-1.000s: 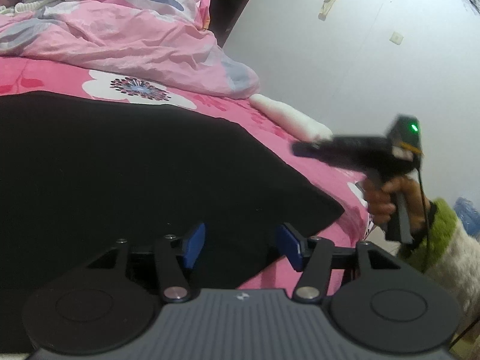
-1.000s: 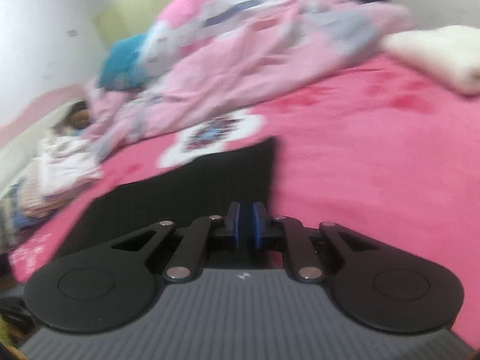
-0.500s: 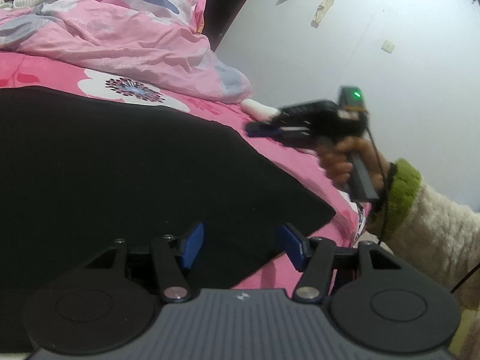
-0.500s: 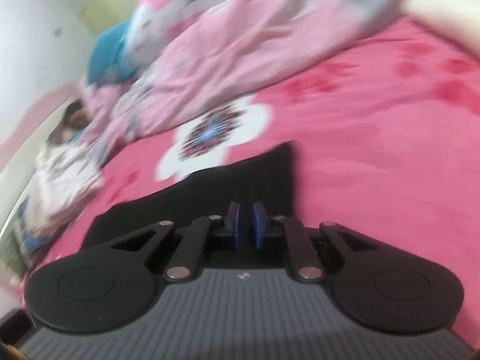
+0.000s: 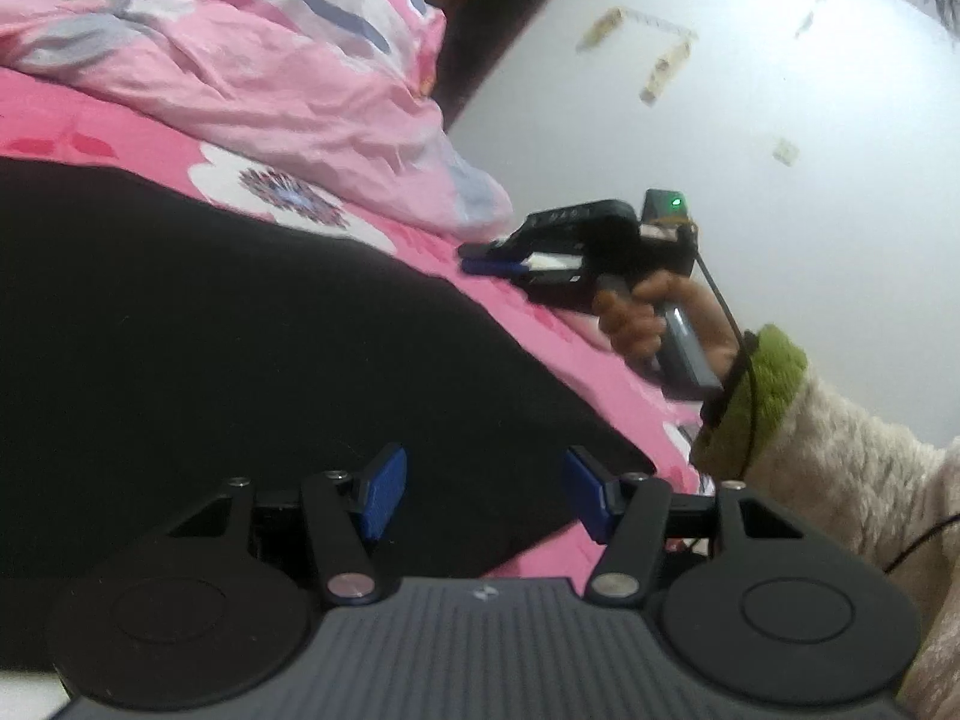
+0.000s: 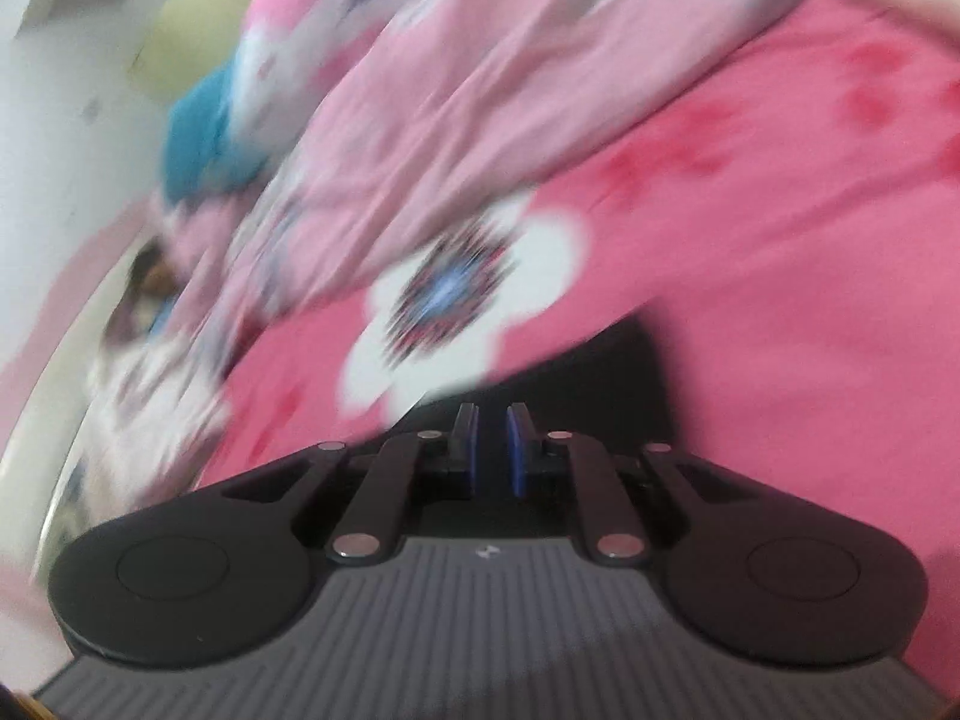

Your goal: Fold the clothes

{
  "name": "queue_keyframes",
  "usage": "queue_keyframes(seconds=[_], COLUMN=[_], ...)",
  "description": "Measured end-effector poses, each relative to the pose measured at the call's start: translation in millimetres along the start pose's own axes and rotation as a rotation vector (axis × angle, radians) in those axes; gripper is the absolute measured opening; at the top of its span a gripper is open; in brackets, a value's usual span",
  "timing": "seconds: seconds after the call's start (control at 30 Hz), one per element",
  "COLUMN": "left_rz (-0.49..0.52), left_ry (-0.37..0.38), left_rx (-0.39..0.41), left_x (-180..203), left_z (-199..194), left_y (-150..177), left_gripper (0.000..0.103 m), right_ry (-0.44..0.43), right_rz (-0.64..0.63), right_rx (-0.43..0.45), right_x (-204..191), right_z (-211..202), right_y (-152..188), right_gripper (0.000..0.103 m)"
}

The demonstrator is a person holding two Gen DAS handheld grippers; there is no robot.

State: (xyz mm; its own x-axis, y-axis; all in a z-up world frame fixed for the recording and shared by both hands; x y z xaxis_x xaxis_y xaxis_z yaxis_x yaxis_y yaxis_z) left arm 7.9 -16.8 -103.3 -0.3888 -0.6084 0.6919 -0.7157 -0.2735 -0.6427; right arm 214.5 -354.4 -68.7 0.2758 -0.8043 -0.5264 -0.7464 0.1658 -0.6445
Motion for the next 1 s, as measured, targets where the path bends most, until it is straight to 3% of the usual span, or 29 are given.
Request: queue_keyframes(seconds=[0.17, 0.27, 0.43, 0.53, 0.63, 0.77, 0.83, 0.9, 1.0], left_rz=[0.006, -0.003, -0.03, -0.041, -0.056, -0.062, -0.06, -0.062, -0.076], left_ry=[-0.063, -0.086, -0.061, -0.04, -0.032, -0.035, -0.034, -0.025, -0.001], left_rx=[0.035, 0.042, 0.052, 0.057, 0.065, 0.074, 0.077, 0.077, 0.08], left_x=[-8, -16, -29, -36, -41, -44, -45, -47, -51], left_z=[-22, -31, -43, -48, -52, -58, -61, -64, -66], left_y=[-4, -4, -2, -3, -3, 1, 3, 5, 6], left_gripper=[0.06, 0.06, 0.06, 0.06, 0.06, 0.06, 0.06, 0.06, 0.06], right_ry=[-0.104, -0.018, 0.108, -0.021, -0.137, -0.13, -0.091, -0.07, -0.102], right_rz=[-0.028, -0.012, -0.009, -0.074, -0.187, -0.269, -0.239, -0.195, -0.195], right_rx=[-0.125, -0.148, -0.008, -0.073, -0.204, -0.295, -0.269, -0.209, -0.184], right_x=[-37, -30, -36, -73, -118, -146, -141, -136, -150], right_z=[69, 98, 82, 81, 101, 153, 173, 174, 166], right_y=[-5, -13, -32, -23, -4, 8, -2, -18, -27], right_gripper=[0.01, 0.005, 0.01, 0.01, 0.01, 0.01, 0.007, 0.01, 0.01])
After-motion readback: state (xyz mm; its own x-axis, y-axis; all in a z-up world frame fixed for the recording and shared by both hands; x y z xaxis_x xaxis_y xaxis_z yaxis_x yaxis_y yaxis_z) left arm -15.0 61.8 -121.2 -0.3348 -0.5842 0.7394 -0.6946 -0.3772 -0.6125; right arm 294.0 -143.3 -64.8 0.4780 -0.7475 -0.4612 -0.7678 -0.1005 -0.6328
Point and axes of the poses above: each gripper's, at about its wrist camera, not at the fingertips, and z roughly the way its jaws point, x to its right, y to its underside, the point moved 2 cm from there along z, roughly the way its jaws point, and after that the axes turned 12 degrees about -z, right-handed, at the moved point
